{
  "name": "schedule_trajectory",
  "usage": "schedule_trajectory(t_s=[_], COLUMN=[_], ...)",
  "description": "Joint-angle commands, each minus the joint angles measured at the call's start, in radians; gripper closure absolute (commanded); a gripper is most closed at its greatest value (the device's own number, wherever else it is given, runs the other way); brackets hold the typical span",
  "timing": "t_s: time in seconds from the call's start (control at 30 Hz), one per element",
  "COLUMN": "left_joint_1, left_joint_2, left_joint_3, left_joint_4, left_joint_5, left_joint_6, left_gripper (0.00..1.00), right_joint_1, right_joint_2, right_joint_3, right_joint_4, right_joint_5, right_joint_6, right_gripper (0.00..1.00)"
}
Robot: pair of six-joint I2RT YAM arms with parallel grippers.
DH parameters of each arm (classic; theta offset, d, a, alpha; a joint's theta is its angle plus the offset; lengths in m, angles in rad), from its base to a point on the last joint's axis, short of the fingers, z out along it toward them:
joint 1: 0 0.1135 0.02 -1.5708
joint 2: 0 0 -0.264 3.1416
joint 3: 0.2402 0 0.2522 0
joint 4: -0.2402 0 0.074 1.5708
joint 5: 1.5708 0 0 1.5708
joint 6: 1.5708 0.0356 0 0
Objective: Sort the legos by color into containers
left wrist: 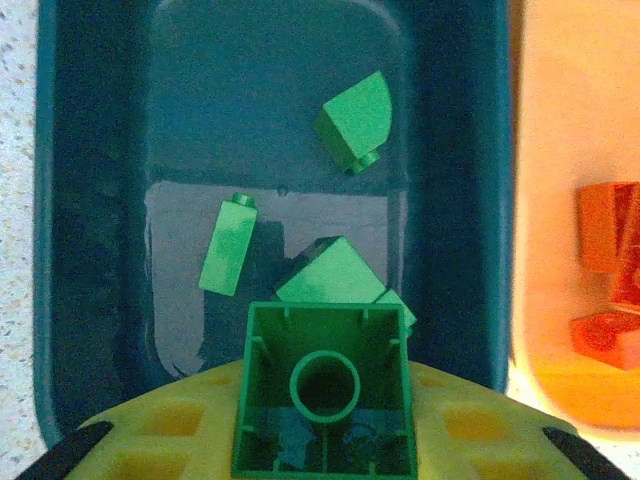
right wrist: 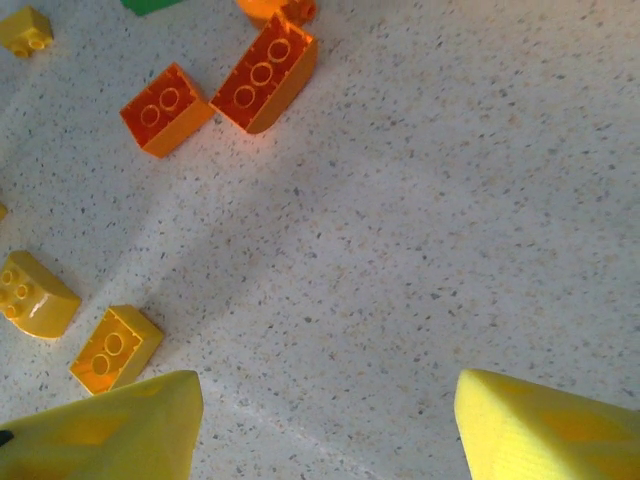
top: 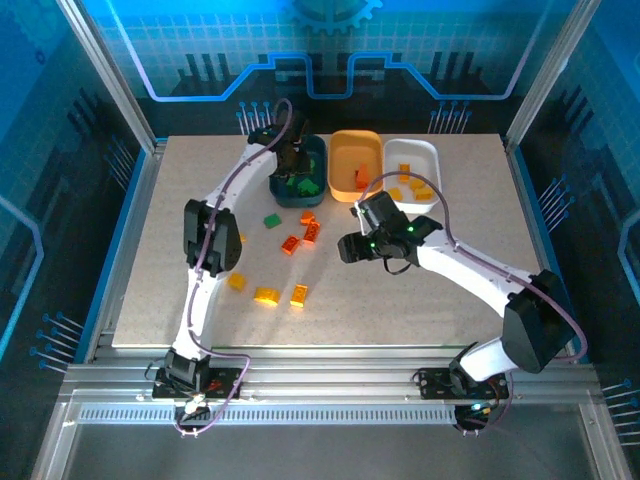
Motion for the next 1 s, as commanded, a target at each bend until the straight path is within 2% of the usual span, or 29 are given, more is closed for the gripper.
schedule_trajectory(t_s=[0.0, 0.07, 0.2, 0.27, 0.33, 0.4, 0.53, 0.63, 0.7, 0.8, 0.97], left_joint_1=[0.014, 0.015, 0.015, 0.015, 0.014, 0.017, 0.033, 0.046, 0.053, 0.053, 0.053], left_joint_2=[0.025, 0.032, -0.009, -0.065, -0.163, -0.273, -0.475, -0.533, -0.539, -0.531, -0.444], left_joint_3=[0.079, 0.08, 0.054, 0.009, -0.092, -0.24, -0.606, -0.784, -0.849, -0.914, -0.872], left_joint_4=[-0.081, -0.081, -0.065, -0.036, 0.018, 0.087, 0.24, 0.284, 0.313, 0.4, 0.402], left_joint_5=[0.053, 0.058, 0.111, 0.154, 0.184, 0.14, 0.048, -0.015, -0.01, 0.059, 0.081], left_joint_6=[0.044, 0.051, 0.064, 0.063, 0.062, 0.072, 0.118, 0.138, 0.152, 0.191, 0.216], left_gripper=[0.65, 0.59, 0.37, 0.3, 0.26, 0.21, 0.21, 0.23, 0.24, 0.24, 0.23], right_joint_1=[-0.026, -0.034, -0.037, -0.036, -0.036, -0.035, -0.027, -0.021, -0.016, -0.01, -0.001], right_joint_2=[-0.025, -0.022, -0.02, -0.022, -0.025, -0.029, -0.033, -0.03, -0.026, -0.019, -0.035], right_joint_3=[0.001, -0.002, -0.001, 0.0, 0.001, -0.005, -0.013, -0.013, -0.011, -0.004, -0.01], right_joint_4=[-0.017, -0.011, -0.007, -0.008, -0.01, -0.008, -0.005, -0.001, 0.002, 0.003, 0.001], right_joint_5=[0.0, -0.006, -0.009, -0.01, -0.008, -0.012, -0.012, -0.019, -0.021, -0.024, -0.012], right_joint_6=[-0.021, -0.019, -0.015, -0.013, -0.011, -0.005, 0.004, 0.008, 0.009, 0.013, 0.019], right_gripper=[0.31, 0.31, 0.31, 0.31, 0.31, 0.31, 0.31, 0.31, 0.31, 0.31, 0.3])
